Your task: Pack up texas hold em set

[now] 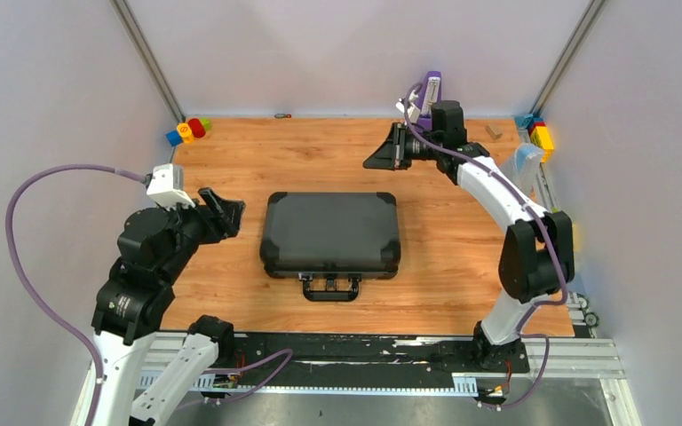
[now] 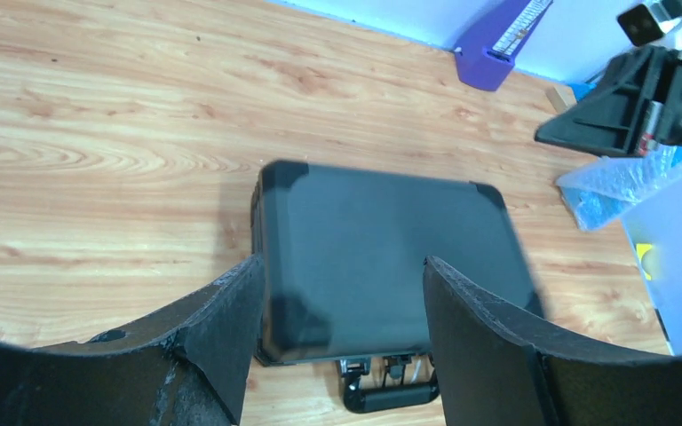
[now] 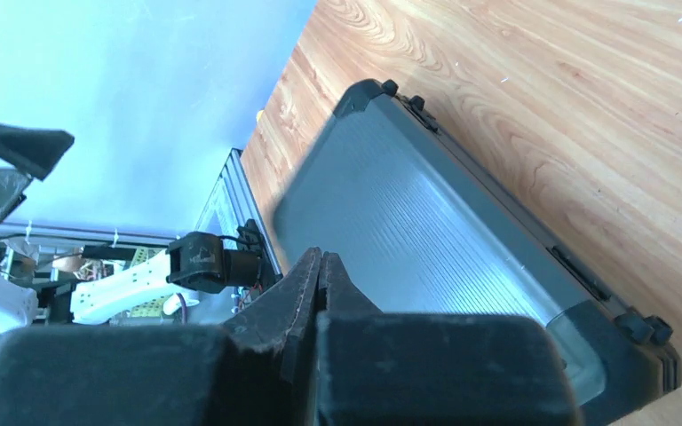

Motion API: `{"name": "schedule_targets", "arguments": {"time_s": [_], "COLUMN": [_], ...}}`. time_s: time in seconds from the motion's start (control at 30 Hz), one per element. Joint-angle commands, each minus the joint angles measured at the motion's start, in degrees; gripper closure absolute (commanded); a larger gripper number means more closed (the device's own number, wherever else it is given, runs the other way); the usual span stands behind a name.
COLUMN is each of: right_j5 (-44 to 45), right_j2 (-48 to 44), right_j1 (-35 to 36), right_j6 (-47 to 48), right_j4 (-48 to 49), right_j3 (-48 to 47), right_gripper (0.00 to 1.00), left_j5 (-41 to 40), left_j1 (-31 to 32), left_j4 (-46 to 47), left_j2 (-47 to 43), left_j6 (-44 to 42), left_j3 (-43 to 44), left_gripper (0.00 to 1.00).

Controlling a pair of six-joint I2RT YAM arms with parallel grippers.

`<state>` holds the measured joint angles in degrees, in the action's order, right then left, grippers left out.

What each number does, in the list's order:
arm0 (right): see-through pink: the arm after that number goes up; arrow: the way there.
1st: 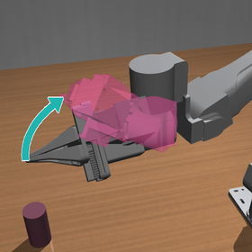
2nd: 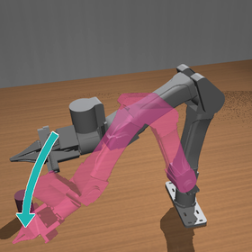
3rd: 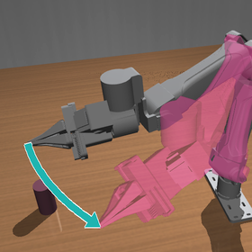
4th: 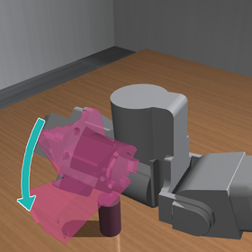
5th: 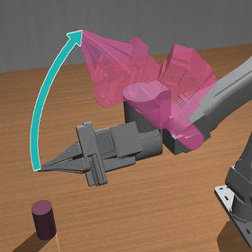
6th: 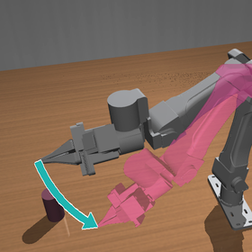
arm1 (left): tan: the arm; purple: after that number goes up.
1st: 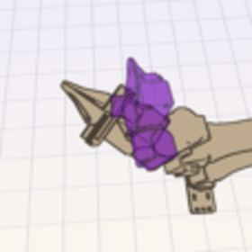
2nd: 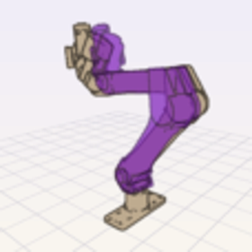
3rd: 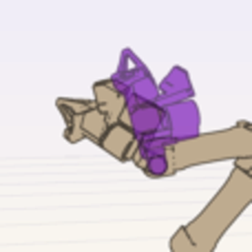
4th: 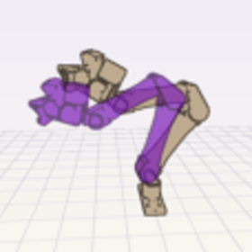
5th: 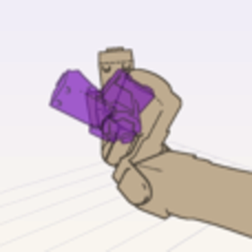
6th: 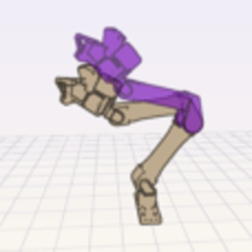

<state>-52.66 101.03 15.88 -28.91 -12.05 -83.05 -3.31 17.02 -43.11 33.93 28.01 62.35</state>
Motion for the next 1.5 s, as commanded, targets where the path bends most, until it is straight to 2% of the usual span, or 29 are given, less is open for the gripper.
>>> {"name": "schedule_targets", "arguments": {"time_s": [0.0,0.13,0.23,0.43,0.53,0.57,0.63,0.67,0.7,0.77,0.9,0.97,1.17,1.27,1.33,1.47], "right_j5": [-0.03,6.11,13.16,28.91,31.94,32.27,33.00,33.61,34.26,34.58,30.80,28.12,29.31,30.01,30.52,30.99], "right_j2": [-5.31,-10.96,-15.91,-22.10,-23.01,-23.32,-24.25,-24.92,-25.45,-26.21,-28.78,-30.94,-35.97,-36.86,-37.60,-38.00], "right_j1": [-0.16,1.44,3.95,15.65,18.12,18.21,18.30,18.31,18.32,18.27,18.28,18.46,20.73,21.48,21.95,22.56], "right_j6": [4.34,4.71,5.98,11.53,10.62,10.16,9.85,9.76,9.75,10.14,10.15,9.93,9.68,9.43,9.21,8.44], "right_j4": [-1.63,-2.52,-3.21,-6.85,-6.96,-6.79,-6.09,-5.79,-5.76,-6.19,-6.77,-6.27,-6.07,-5.67,-4.72,-3.60], "right_j3": [6.14,12.78,18.78,27.67,32.46,33.90,36.61,37.80,38.61,39.44,39.64,40.07,40.80,41.17,41.94,42.94], "right_gripper": [1.00,1.00,1.00,0.91,0.88,0.78,0.42,0.33,0.29,0.28,0.36,0.37,0.38,0.39,0.39,0.38], "left_j5": [-1.86,0.87,5.87,15.85,14.16,11.85,8.97,7.93,7.73,8.26,11.68,12.61,9.98,12.47,14.12,9.05], "left_j1": [-0.03,-0.01,-0.05,-0.05,-0.05,-0.05,-0.05,-0.05,-0.10,-0.20,-0.31,-0.37,-0.17,1.05,4.06,15.11], "left_j4": [-3.13,-0.39,1.64,7.47,7.28,6.83,5.55,5.52,5.99,7.64,13.00,14.07,9.14,6.78,7.74,9.45], "left_j2": [0.60,1.03,3.32,10.32,13.11,14.33,15.75,16.13,16.86,17.78,19.21,19.08,15.40,14.70,14.49,15.28], "left_j6": [-2.87,-2.13,-1.63,0.74,2.37,2.99,3.51,3.69,3.84,4.84,8.48,9.90,8.47,7.30,7.36,9.29], "left_j3": [1.26,-1.87,-5.54,-12.36,-14.29,-14.80,-15.51,-16.19,-16.59,-18.10,-22.14,-23.29,-19.99,-16.49,-15.56,-14.76], "left_gripper": [0.27,0.27,0.27,0.26,0.24,0.23,0.20,0.19,0.19,0.21,0.25,0.27,0.31,0.32,0.34,0.35]}}
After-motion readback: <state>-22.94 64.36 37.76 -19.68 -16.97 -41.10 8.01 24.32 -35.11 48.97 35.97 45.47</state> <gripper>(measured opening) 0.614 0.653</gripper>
